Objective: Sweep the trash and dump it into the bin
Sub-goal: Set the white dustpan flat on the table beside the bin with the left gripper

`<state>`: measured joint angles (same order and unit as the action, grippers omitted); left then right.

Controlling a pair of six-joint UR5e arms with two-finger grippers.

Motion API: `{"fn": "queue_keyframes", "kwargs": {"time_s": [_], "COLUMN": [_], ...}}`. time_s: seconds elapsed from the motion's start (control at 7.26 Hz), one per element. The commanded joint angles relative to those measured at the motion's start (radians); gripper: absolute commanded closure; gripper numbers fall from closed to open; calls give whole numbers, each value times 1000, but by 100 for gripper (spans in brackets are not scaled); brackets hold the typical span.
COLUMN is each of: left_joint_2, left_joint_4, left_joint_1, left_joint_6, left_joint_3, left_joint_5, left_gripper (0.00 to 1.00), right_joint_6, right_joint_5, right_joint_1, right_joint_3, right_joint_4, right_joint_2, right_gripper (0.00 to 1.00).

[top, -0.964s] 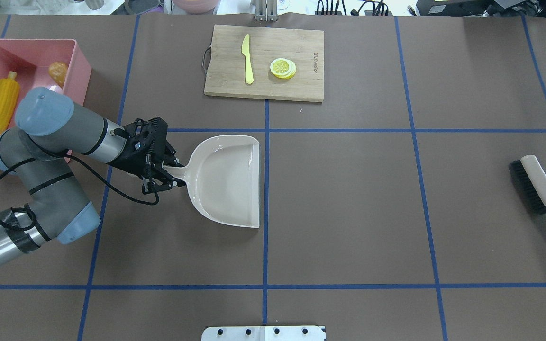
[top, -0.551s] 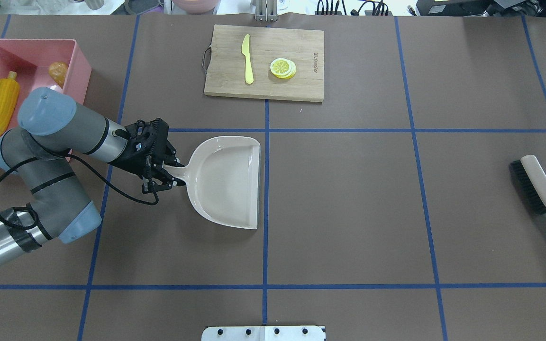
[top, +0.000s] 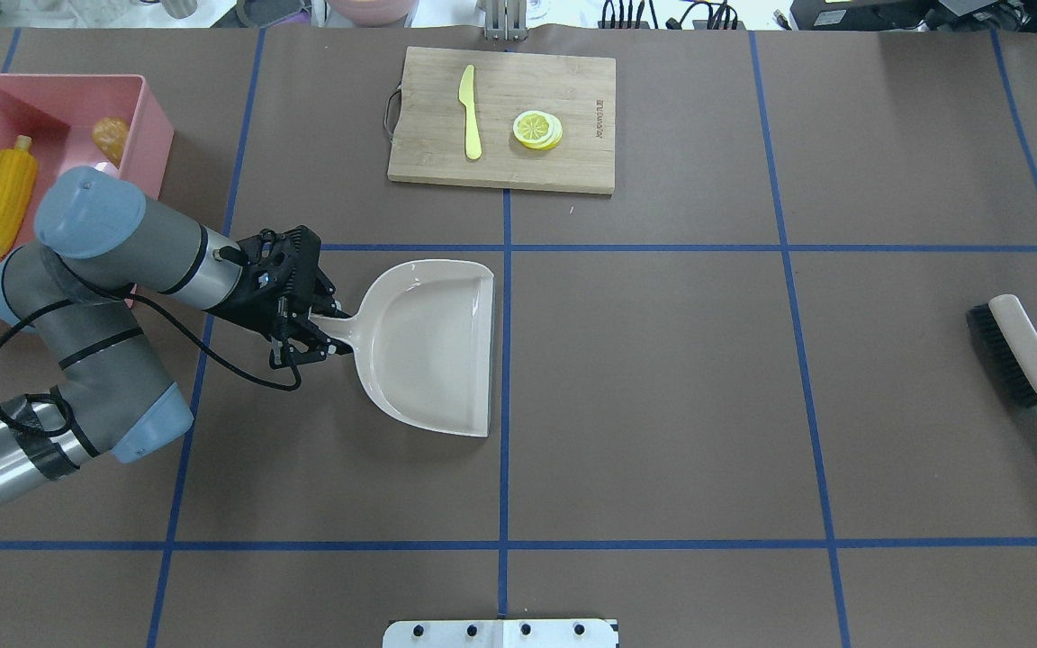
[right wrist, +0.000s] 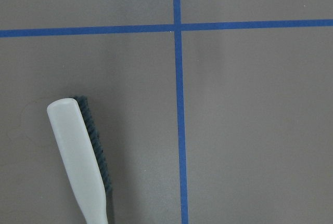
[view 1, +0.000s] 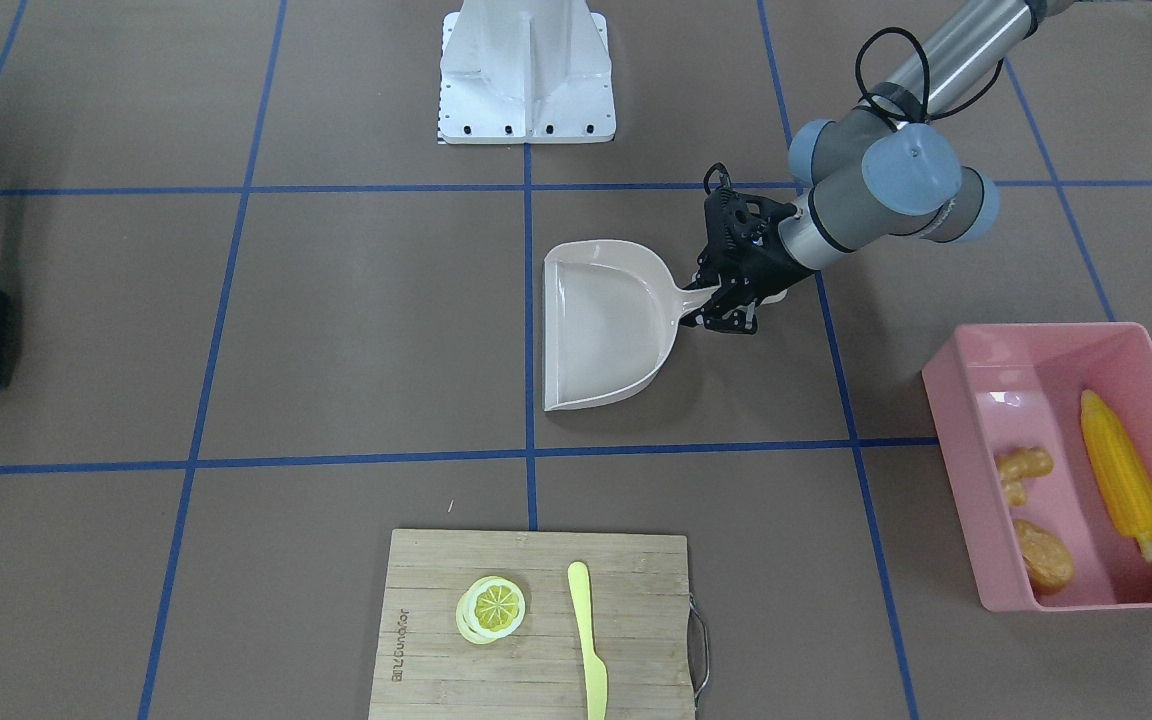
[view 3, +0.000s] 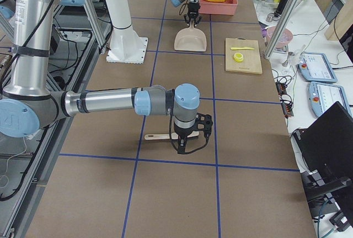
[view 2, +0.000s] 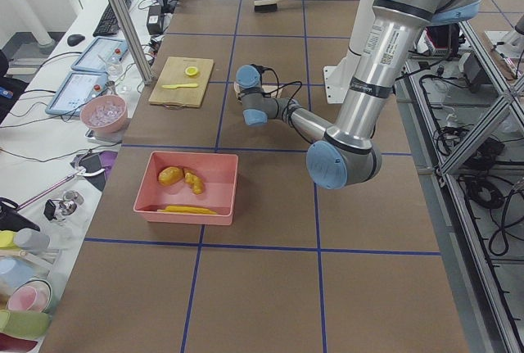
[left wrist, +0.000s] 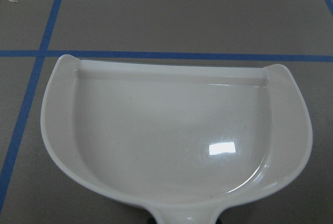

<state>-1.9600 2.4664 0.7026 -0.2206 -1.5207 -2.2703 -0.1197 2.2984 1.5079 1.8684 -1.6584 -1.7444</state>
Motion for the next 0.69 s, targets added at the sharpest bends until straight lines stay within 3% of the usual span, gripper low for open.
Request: {"fn": "queue_keyframes", "kwargs": {"time_s": [0.0,0.28,0.41,0.55], "left_joint_2": [3,9,10,15], "left_joint_4": [-1,2,2,3], "left_joint_1": [0,-2,0,-2], "left_joint_6": [0,1,6,4], "left_joint_3": [1,1,-1,-7], "left_joint_5": [3,6,6,6], "left_gripper": [58,50,34,2], "right_joint_6": [0,-2,0,0], "right_joint_5": [1,1,1,1], "right_joint_1": [0,0,0,0], "right_joint_3": [1,1,2,0], "right_joint_4": [0,0,0,0], "right_joint_2": [0,0,0,0], "right_gripper": [0,0,0,0]}}
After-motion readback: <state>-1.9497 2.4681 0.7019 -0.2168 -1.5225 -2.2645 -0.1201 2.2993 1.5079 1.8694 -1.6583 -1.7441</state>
